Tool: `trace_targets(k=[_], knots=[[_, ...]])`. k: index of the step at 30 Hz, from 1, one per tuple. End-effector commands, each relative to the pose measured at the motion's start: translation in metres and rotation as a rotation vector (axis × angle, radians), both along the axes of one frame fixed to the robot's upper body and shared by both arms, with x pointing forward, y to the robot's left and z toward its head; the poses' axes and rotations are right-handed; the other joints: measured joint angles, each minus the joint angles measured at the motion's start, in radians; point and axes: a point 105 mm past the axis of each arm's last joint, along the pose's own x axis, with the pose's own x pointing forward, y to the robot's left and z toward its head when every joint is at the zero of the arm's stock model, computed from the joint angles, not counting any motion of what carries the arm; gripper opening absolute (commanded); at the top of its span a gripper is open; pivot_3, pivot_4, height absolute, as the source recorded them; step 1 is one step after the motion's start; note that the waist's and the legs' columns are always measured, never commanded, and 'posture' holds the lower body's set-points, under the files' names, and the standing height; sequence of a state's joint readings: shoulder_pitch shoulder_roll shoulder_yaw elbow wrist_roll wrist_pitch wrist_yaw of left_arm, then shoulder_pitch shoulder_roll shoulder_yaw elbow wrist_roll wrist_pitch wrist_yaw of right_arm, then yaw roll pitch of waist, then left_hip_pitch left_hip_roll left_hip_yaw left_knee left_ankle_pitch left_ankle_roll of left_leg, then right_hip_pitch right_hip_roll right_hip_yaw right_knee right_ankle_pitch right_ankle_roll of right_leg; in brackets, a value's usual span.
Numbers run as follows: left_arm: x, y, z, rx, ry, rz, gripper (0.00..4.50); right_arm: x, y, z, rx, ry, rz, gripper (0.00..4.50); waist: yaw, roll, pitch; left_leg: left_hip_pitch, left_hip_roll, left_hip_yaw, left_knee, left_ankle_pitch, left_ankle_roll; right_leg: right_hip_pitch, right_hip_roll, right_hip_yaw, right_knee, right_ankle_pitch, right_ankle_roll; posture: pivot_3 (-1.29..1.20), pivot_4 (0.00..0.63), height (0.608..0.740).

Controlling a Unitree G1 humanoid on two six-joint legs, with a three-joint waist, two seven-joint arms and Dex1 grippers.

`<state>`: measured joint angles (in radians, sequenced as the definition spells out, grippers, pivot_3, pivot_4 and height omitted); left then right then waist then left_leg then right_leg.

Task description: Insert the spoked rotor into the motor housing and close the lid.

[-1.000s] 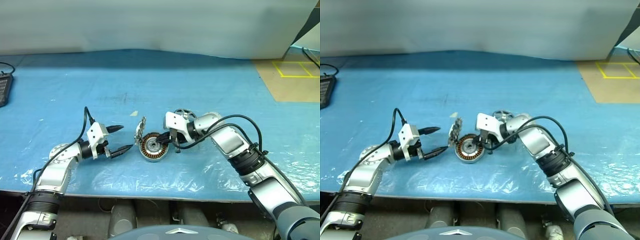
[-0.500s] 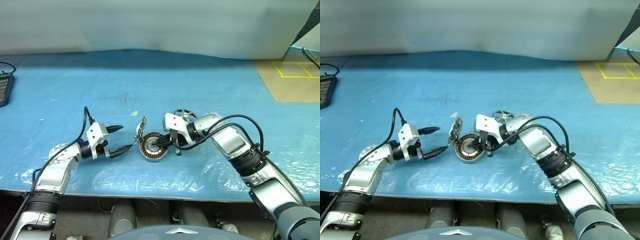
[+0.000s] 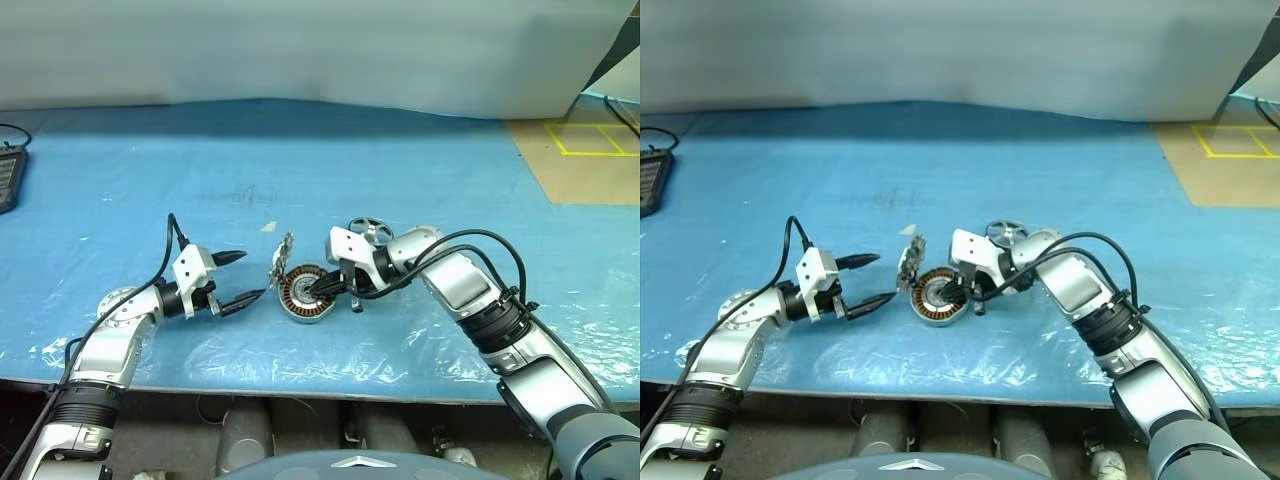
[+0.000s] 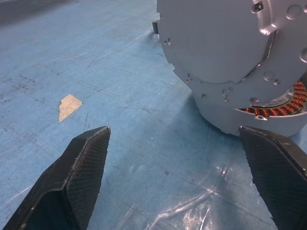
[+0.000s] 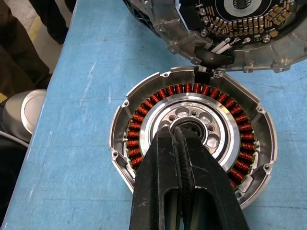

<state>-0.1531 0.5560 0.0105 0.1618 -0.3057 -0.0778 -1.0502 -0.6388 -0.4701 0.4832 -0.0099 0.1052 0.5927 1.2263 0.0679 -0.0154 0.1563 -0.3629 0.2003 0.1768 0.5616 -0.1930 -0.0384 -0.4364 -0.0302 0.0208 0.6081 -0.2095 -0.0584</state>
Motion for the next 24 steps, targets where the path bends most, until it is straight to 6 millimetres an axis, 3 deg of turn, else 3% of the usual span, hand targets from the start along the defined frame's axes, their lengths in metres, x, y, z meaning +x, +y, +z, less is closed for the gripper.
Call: trace_targets(k=[1, 8, 20, 24], knots=[[0.000, 0.006, 0.010, 0.008, -0.043, 0.012, 4.50, -0.004, 0.005, 0.002, 0.031, 0.038, 0.022, 0.05, 0.000, 0.000, 0.000, 0.000, 0.000, 0.000, 0.000, 0.000, 0.000, 0.000, 0.000, 0.000, 0.000, 0.000, 0.000, 0.00, 0.150, 0.740], [-0.003, 0.007, 0.009, 0.009, -0.040, 0.019, 4.50, 0.002, 0.007, -0.011, 0.009, 0.046, 0.007, 0.05, -0.001, 0.000, 0.000, 0.000, 0.000, 0.000, 0.000, 0.000, 0.000, 0.001, 0.000, 0.000, 0.000, 0.000, 0.000, 0.00, 0.150, 0.740], [-0.002, 0.004, 0.009, 0.002, -0.040, 0.014, 4.50, 0.015, 0.002, 0.020, 0.049, -0.054, -0.012, 0.05, 0.000, 0.000, 0.000, 0.001, 0.001, 0.000, 0.001, 0.000, 0.000, 0.001, 0.000, -0.001, 0.001, 0.000, 0.000, 0.00, 0.150, 0.740], [-0.001, 0.003, 0.010, 0.001, -0.043, 0.012, 4.50, 0.014, 0.003, 0.017, 0.054, -0.039, -0.014, 0.05, 0.000, 0.000, 0.000, 0.000, 0.001, 0.000, 0.001, 0.000, 0.000, 0.001, 0.000, -0.001, 0.000, 0.000, -0.001, 0.00, 0.150, 0.740]])
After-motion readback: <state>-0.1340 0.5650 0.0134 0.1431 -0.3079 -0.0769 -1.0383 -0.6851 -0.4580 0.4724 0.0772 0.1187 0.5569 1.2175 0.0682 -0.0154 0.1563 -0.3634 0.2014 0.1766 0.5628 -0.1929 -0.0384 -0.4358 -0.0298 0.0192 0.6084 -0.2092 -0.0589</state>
